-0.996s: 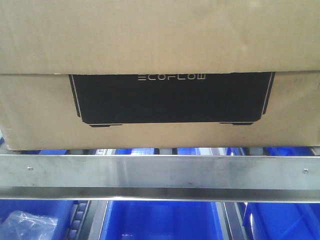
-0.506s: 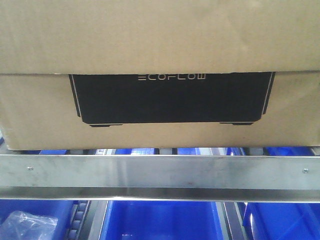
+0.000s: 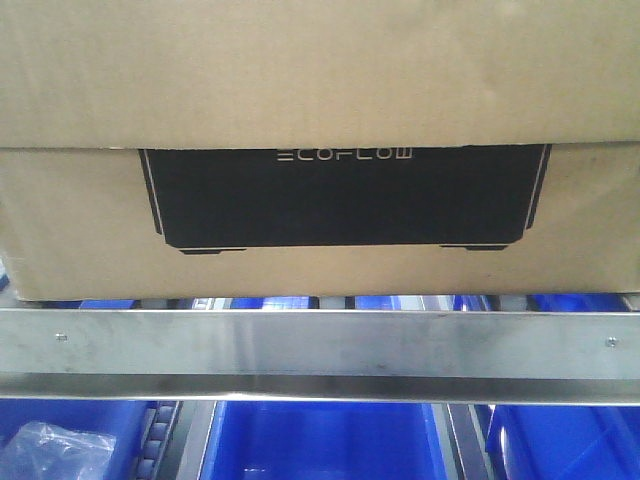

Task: Grab box from left shelf to table start

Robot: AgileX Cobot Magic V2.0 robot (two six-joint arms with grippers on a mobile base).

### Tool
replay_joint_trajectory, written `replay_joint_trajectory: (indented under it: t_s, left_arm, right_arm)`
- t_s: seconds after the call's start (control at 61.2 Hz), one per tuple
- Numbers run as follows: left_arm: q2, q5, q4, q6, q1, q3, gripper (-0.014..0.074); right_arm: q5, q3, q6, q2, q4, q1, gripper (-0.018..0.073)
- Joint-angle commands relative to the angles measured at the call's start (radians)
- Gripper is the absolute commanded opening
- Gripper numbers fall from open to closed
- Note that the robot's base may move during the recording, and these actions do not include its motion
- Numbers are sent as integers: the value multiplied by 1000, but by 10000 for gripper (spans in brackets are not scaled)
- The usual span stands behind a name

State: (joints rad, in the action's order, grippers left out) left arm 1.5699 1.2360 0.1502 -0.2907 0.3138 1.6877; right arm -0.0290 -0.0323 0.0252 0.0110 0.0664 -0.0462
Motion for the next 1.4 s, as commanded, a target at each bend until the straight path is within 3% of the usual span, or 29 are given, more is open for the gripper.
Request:
replay_joint_trajectory:
  t_s: [0.0,0.702,1.111,1.29,1.388]
  left_arm:
    - [-35,-36,6,-8,0,35,-85]
    - [-35,-36,4,-8,0,35,-85]
    - [-35,-36,6,-8,0,35,-85]
    - [-35,-36,6,-8,0,35,-85]
    - [-35,-36,4,-8,0,35,-85]
  right_arm:
    - [-91,4,-9,3,-6,-4,18]
    - [-112,10,-9,3,-6,-4,18]
    - [332,282,-18,2,-4,-4,18]
    - [414,407,-18,2,83,-4,18]
    - [564,477,-25,-16,138,-4,18]
